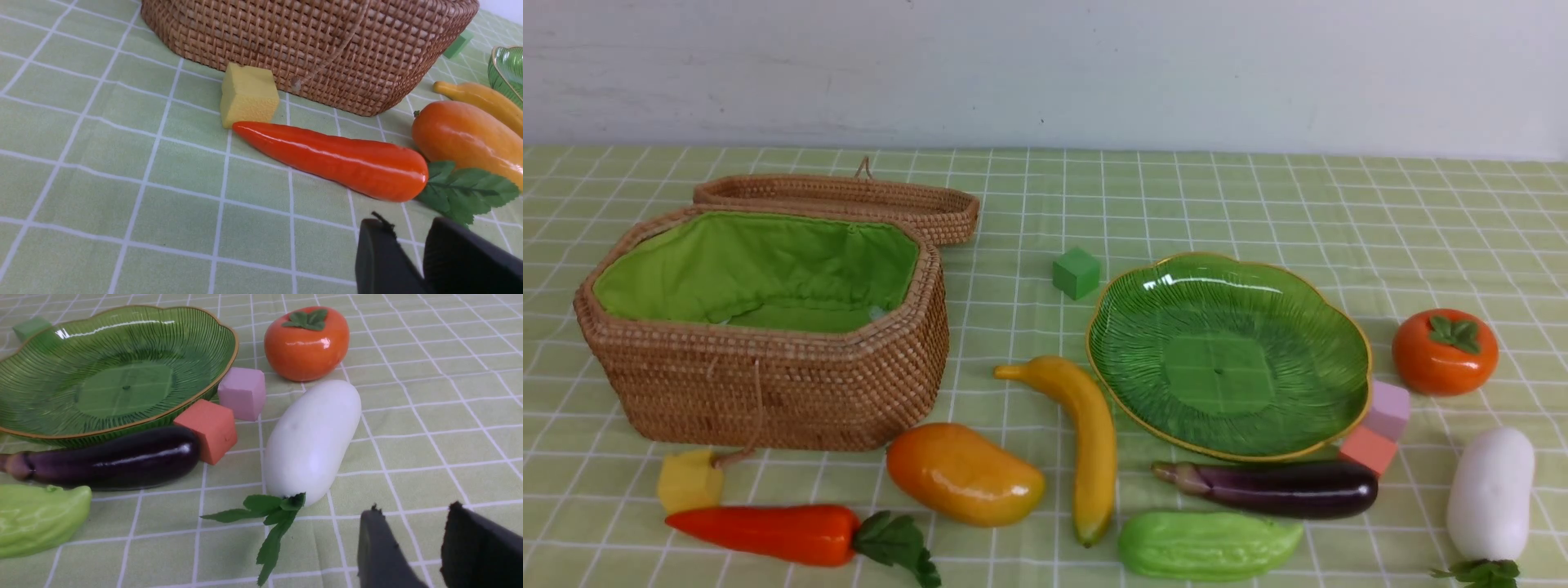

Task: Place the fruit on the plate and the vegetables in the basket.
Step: Use the left arm to grab a carrot and put it into the left basket

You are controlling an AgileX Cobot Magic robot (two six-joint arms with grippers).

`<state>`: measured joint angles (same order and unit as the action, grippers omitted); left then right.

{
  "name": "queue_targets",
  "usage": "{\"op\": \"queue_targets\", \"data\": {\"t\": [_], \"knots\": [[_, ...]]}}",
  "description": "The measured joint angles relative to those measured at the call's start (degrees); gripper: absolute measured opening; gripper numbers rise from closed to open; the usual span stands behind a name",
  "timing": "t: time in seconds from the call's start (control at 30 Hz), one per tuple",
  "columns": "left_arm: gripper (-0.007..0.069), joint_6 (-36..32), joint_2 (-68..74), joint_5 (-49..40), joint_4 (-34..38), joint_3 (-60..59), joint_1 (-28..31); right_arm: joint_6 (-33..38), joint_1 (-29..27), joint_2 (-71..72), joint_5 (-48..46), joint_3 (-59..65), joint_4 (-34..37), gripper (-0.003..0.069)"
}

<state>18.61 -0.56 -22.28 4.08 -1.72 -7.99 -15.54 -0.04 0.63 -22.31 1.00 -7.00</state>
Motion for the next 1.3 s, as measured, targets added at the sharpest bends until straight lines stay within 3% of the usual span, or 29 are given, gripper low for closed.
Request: {"op": "queue_targets", "data": {"t": [0.3, 0.47, 0.6, 0.8, 0.97, 1.1, 1.2, 1.3], "knots": [[0.0181, 0.0, 0.0, 3.8, 1.8, 0.0, 0.0, 0.0, 0.0, 0.0, 0.0, 0.0, 0.0, 0.0240], [0.0183, 0.2, 0.0, 12.3, 6.2, 0.0, 0.0, 0.0, 0.0, 0.0, 0.0, 0.0, 0.0, 0.0240], [0.0184, 3.3, 0.0, 22.3, 14.4, 0.0, 0.0, 0.0, 0.0, 0.0, 0.0, 0.0, 0.0, 0.0240], [0.0188, 4.9, 0.0, 25.8, 22.7, 0.0, 0.0, 0.0, 0.0, 0.0, 0.0, 0.0, 0.0, 0.0240], [0.0192, 4.9, 0.0, 30.0, 24.4, 0.0, 0.0, 0.0, 0.0, 0.0, 0.0, 0.0, 0.0, 0.0240], [0.0141, 4.9, 0.0, 28.6, 23.9, 1.6, 0.0, 0.0, 0.0, 0.0, 0.1, 0.0, -0.3, 0.0240], [-0.0010, 4.9, 3.1, 21.8, 19.4, 8.9, 0.0, -2.2, 0.0, 0.0, 4.9, 0.5, 1.6, 0.0240], [-0.0013, 2.8, 8.2, 15.9, 14.0, 16.3, 0.0, -6.8, 0.0, 0.0, 12.3, 0.5, 5.2, 0.0240]]}}
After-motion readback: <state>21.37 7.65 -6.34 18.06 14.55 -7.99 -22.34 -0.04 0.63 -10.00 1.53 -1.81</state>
